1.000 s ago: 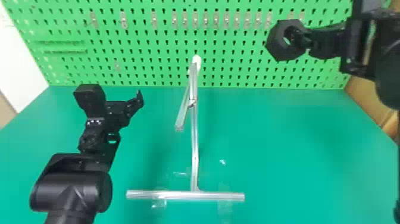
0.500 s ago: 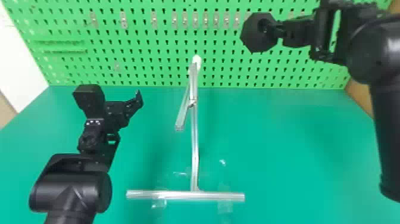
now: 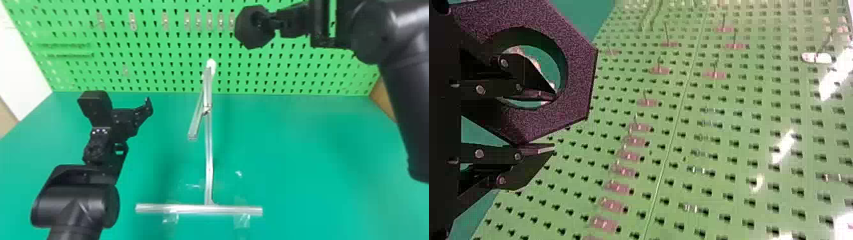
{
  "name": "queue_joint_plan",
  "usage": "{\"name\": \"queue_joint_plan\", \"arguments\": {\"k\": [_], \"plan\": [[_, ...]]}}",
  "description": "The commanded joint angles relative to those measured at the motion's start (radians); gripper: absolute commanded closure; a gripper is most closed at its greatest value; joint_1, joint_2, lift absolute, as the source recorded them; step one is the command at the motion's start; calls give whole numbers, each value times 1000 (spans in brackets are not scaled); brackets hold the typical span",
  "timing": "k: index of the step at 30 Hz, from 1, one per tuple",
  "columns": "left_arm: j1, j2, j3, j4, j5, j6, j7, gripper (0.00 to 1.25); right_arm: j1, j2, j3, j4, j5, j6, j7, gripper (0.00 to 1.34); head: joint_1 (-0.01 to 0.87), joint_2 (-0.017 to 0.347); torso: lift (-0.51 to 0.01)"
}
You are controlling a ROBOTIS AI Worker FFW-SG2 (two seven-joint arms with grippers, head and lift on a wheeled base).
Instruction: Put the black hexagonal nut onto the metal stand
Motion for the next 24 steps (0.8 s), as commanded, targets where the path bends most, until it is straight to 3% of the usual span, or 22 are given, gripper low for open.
{"name": "queue_joint_plan", "arguments": {"k": [1, 14, 24], "plan": [[2, 0, 2, 0, -2, -1, -1, 117, -61, -28, 86, 56, -57, -13, 0, 1085, 693, 81, -1], [5, 2, 11, -3, -6, 10, -23, 125, -248, -99, 323, 264, -304, -92, 0, 1085, 693, 81, -1], [12, 3, 20, -20, -21, 28, -28, 127, -378, -136, 502, 326, -442, -115, -18, 1085, 693, 81, -1]]}}
